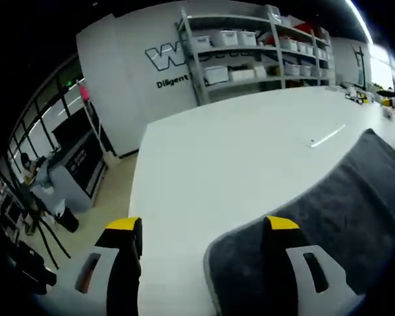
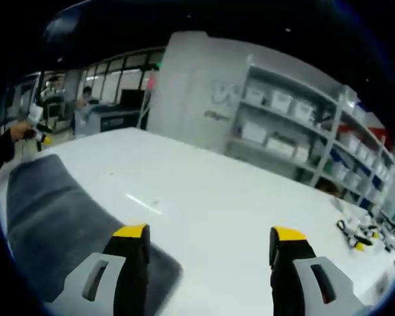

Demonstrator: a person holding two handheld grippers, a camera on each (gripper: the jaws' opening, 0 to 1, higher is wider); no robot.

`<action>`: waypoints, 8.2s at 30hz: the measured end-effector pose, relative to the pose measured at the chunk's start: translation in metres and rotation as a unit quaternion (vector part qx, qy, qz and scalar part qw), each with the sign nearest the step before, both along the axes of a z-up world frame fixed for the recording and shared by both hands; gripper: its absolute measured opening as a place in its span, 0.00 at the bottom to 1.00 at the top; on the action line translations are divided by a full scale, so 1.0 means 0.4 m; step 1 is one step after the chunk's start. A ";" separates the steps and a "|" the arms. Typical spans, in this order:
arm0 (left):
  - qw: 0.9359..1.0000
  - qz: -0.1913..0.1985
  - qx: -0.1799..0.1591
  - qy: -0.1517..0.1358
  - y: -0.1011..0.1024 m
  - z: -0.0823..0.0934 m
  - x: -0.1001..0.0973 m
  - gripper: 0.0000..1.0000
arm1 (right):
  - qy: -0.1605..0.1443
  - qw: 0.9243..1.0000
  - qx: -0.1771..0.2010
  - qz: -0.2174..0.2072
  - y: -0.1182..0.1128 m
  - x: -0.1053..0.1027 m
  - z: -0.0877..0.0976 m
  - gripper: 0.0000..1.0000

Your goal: Open the folded towel by lifting each exposed corner and separating the folded layers until the towel lies flat within the target outline without major curled edges

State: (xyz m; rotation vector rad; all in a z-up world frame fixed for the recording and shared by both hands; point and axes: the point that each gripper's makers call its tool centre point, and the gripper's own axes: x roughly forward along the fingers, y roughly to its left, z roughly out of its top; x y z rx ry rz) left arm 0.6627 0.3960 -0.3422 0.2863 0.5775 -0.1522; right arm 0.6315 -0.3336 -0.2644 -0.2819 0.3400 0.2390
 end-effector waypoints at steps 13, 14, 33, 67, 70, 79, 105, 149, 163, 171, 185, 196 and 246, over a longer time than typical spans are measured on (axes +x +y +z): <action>1.000 0.009 0.011 0.022 0.025 -0.083 0.014 0.52 | 0.018 0.999 0.014 -0.023 -0.032 0.043 -0.120 0.60; 1.000 0.011 0.012 0.022 0.027 -0.088 0.015 0.48 | 0.016 0.999 0.023 -0.017 -0.028 0.044 -0.125 0.61; 0.999 -0.006 -0.015 0.050 0.001 -0.156 -0.001 0.29 | 0.071 0.997 0.013 -0.008 -0.010 0.073 -0.251 0.37; 0.998 -0.025 -0.024 0.054 -0.062 -0.169 -0.061 0.17 | 0.133 0.991 -0.023 0.018 0.055 0.019 -0.357 0.28; 0.998 -0.026 -0.026 0.056 -0.055 -0.170 -0.054 0.17 | 0.135 0.990 -0.030 0.039 0.074 0.002 -0.357 0.27; 0.998 -0.027 -0.027 0.055 -0.058 -0.171 -0.055 0.16 | 0.144 0.986 -0.028 0.075 0.108 -0.027 -0.366 0.18; 0.996 -0.052 -0.039 0.056 -0.097 -0.176 -0.082 0.02 | 0.137 0.988 -0.060 0.040 0.047 0.044 -0.383 0.00; 0.998 -0.049 -0.025 0.007 -0.039 -0.176 0.118 0.02 | 0.109 0.989 -0.100 0.013 0.001 0.216 -0.378 0.00; 0.999 -0.044 -0.025 -0.001 -0.058 -0.166 0.128 0.02 | 0.107 0.991 -0.081 0.002 0.004 0.231 -0.380 0.00; 0.999 -0.029 -0.037 -0.006 -0.094 -0.167 0.097 0.06 | 0.109 0.991 -0.078 0.000 0.005 0.230 -0.382 0.00; 0.999 0.029 -0.002 -0.045 -0.067 -0.065 0.063 1.00 | -0.010 0.989 -0.112 -0.096 -0.111 0.255 -0.168 0.99; 0.988 -0.035 -0.076 -0.130 -0.170 0.166 -0.045 1.00 | -0.096 0.994 -0.012 -0.043 0.013 0.085 0.076 1.00; 0.953 -0.152 -0.179 -0.192 -0.522 0.037 -0.532 0.95 | -0.085 0.988 0.095 0.082 0.327 -0.442 -0.206 0.99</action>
